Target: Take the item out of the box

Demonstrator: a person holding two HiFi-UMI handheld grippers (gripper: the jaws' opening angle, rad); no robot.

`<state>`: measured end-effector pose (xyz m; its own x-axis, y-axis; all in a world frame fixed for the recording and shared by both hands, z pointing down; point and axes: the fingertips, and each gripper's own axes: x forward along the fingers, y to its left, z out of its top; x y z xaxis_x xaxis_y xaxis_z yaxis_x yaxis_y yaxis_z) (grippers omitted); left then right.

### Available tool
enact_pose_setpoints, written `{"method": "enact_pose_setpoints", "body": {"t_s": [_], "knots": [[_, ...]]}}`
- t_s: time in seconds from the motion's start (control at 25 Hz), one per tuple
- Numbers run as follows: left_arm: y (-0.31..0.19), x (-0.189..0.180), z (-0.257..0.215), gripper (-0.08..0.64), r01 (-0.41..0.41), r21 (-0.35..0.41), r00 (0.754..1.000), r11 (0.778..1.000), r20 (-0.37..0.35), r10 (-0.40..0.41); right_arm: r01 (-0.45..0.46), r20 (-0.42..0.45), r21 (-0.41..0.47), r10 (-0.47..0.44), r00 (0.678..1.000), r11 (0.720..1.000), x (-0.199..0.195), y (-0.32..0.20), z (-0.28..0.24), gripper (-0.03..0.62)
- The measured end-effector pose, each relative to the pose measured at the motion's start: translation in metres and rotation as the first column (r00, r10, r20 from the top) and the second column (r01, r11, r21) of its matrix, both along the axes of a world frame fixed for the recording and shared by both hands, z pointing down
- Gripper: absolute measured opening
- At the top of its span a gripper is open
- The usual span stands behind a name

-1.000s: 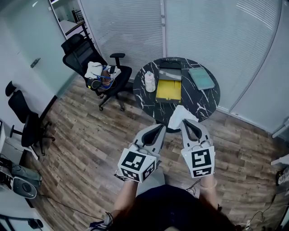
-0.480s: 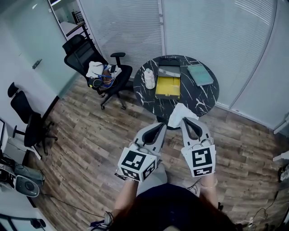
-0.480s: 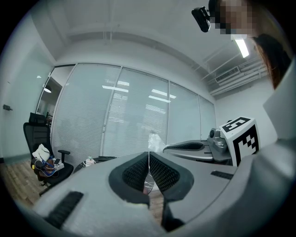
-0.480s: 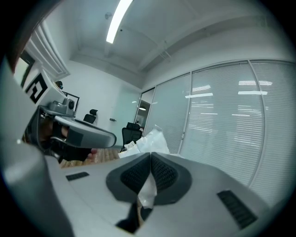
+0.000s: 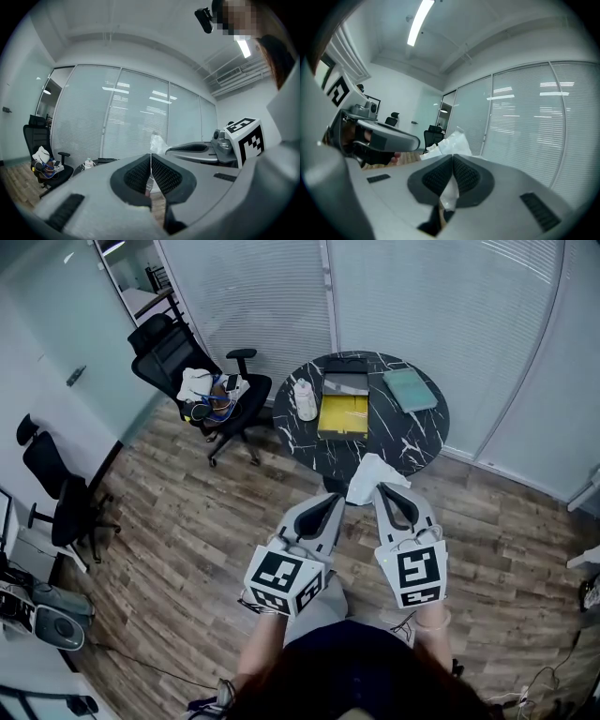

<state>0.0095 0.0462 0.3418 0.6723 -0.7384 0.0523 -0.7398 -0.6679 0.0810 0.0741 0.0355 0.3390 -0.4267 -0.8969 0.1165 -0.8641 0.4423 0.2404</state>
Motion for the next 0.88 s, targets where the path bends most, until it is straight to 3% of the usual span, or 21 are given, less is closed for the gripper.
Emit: {"method": "enact_pose_setpoints", "body": {"t_s": [0.4,0.88], "knots": [[0.023,0.007,0.007,0.026,0.005,-0.041,1.000,0.999,0.019,-0.004,0.007,0.010,-0.009,-0.007,1.000,1.000,0.010,0.022,0.002,0.025],[0.035,0.024,0.010,0.026,0.007,-0.026,1.000,1.000,0.016,-0.007,0.016,0.008,-0.021,-0.016,1.000,1.000,0.024,0.037,0.009,0.025]]}}
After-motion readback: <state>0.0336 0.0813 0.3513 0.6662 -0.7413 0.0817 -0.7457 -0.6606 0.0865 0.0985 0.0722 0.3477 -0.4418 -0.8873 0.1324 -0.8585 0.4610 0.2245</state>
